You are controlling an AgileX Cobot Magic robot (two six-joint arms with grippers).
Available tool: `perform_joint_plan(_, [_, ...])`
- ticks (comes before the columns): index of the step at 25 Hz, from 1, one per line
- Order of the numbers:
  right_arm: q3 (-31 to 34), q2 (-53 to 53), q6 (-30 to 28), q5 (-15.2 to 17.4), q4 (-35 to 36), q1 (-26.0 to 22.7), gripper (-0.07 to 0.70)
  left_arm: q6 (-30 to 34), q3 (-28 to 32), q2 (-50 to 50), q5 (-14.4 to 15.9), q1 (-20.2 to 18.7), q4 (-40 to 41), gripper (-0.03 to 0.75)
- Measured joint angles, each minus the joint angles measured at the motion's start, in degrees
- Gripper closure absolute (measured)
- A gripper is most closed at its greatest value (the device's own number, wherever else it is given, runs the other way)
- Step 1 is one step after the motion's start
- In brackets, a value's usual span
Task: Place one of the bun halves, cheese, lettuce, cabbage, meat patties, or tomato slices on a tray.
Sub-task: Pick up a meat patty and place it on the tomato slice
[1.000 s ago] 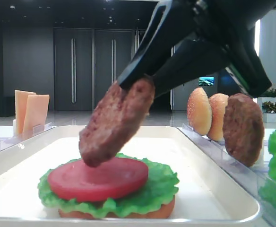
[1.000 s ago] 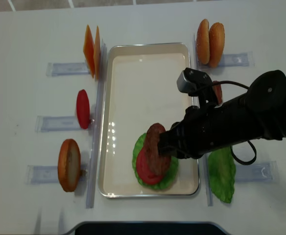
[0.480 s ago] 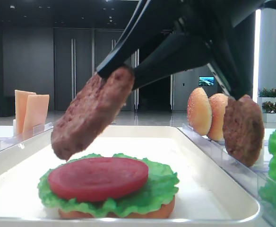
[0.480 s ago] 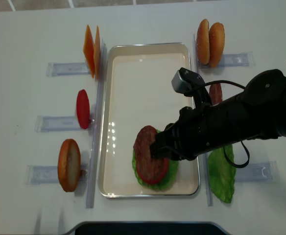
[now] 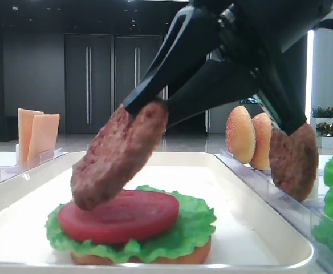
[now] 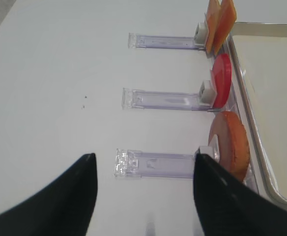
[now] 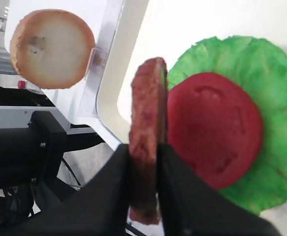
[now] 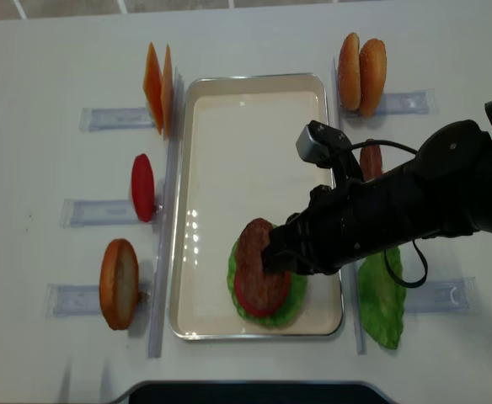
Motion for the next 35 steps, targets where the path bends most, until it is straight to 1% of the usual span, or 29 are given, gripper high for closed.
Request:
perform_joint_plan(7, [-0.41, 1.81, -0.51, 1.29, 0.99, -0.18, 0.483, 0.0, 0.0, 0.0, 0.0, 0.0, 0.0, 0.244])
perform_joint_plan(18, [-0.69, 2.05, -1.62, 1.51, 0.89, -0.25, 0.482, 0.0, 0.0, 0.0, 0.0, 0.0, 0.0, 0.244])
perform_joint_plan(19, [-0.69, 2.05, -1.62, 1.51, 0.73, -0.25, 0.472, 0.0, 0.0, 0.0, 0.0, 0.0, 0.0, 0.244])
perform_joint_plan(20, [-0.69, 2.05, -1.62, 1.57, 0.57, -0.25, 0.454, 0.0, 0.0, 0.0, 0.0, 0.0, 0.0, 0.244])
perform_joint_plan(22, [-0.69, 2.0, -1.62, 1.43, -0.6, -0.25, 0.386, 0.0, 0.0, 0.0, 0.0, 0.0, 0.0, 0.244])
perform_joint_plan(26, [-0.69, 0.98, -1.68, 0.24, -2.63, -0.25, 0.194, 0.0, 0.0, 0.0, 0.0, 0.0, 0.0, 0.244])
perform_joint_plan(28, [-0.69, 0.15, -1.74, -0.58, -4.0, -0.25, 0.132, 0.0, 0.0, 0.0, 0.0, 0.0, 0.0, 0.244])
perform_joint_plan(30, [-0.69, -0.91, -1.74, -1.53, -5.92, -0.25, 0.107, 0.0, 0.0, 0.0, 0.0, 0.0, 0.0, 0.244])
perform_joint_plan(35, [-0.69, -3.43, -1.53, -3.32, -11.19, -0.25, 0.093, 0.0, 0.0, 0.0, 0.0, 0.0, 0.0, 0.244])
